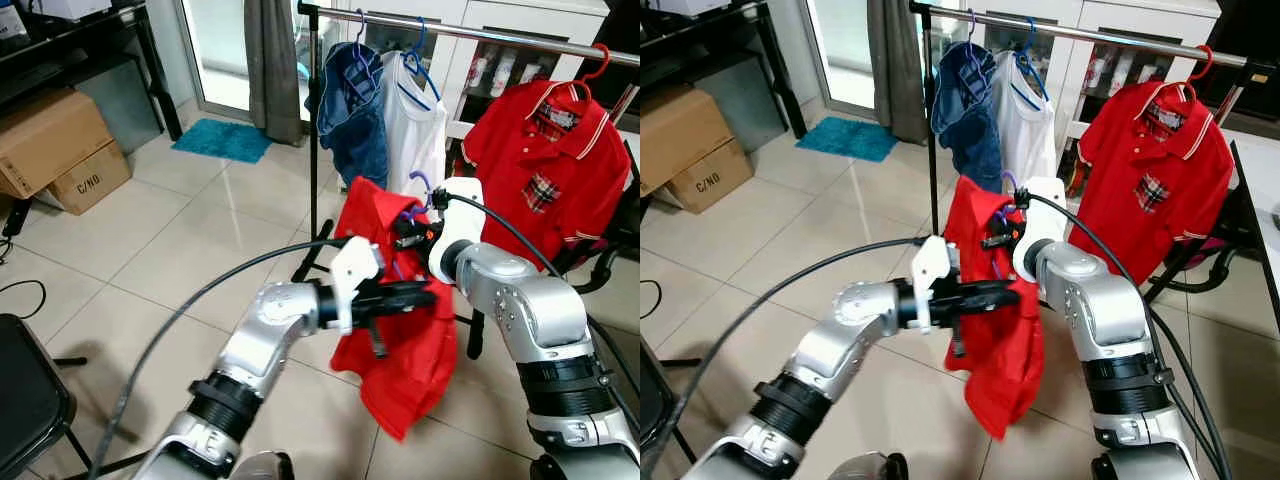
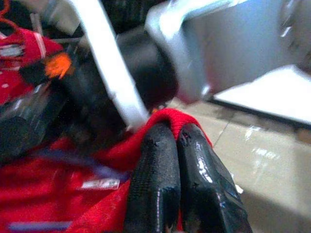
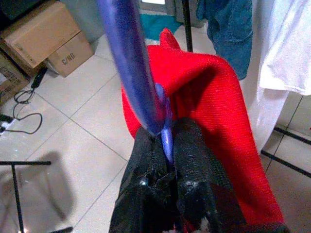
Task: Hang hanger
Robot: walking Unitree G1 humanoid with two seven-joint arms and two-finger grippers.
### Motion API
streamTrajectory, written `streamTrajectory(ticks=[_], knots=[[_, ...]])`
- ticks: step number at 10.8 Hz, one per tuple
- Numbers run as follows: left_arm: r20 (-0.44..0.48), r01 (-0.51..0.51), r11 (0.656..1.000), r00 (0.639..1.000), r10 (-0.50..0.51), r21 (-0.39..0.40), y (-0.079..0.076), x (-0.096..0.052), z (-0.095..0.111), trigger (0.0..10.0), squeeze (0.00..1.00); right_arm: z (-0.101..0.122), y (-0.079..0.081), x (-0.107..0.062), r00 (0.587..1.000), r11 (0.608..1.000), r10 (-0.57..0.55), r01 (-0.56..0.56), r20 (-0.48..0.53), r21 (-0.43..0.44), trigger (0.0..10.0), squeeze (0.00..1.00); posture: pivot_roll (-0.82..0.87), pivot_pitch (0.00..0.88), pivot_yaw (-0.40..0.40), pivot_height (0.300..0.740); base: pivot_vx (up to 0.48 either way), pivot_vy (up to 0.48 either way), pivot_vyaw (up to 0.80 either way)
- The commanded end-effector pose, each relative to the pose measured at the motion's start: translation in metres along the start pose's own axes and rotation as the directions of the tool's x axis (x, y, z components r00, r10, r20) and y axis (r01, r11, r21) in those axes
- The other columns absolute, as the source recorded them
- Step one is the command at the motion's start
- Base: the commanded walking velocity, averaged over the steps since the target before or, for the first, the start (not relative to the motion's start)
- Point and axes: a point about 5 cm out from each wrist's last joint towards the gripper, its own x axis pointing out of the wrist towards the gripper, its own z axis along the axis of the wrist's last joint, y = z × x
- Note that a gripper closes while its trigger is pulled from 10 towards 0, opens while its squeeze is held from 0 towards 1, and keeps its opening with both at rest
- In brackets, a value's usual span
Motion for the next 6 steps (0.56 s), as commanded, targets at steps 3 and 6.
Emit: streamTrajectory(ticks=[3, 6], knots=[[0.072, 0.012, 1.0, 0.997, -0.013, 0.009, 0.001, 0.01, 0.021, 0.0, 0.0, -0.001, 0.007, 0.002, 0.999, 0.999, 0.039, -0.039, -0.014, -0.029, 10.0, 0.0, -0.06, 0.0, 0.033, 0.74, 0.0, 0.0, 0.0], [-0.085, -0.327, 0.93, 0.935, 0.344, 0.169, 0.039, -0.001, 0.012, 0.5, 0.0, 0.001, 0.012, 0.001, 0.997, 0.996, 0.072, -0.072, -0.008, -0.042, 10.0, 0.0, -0.06, 0.0, 0.036, 0.74, 0.0, 0.0, 0.0]])
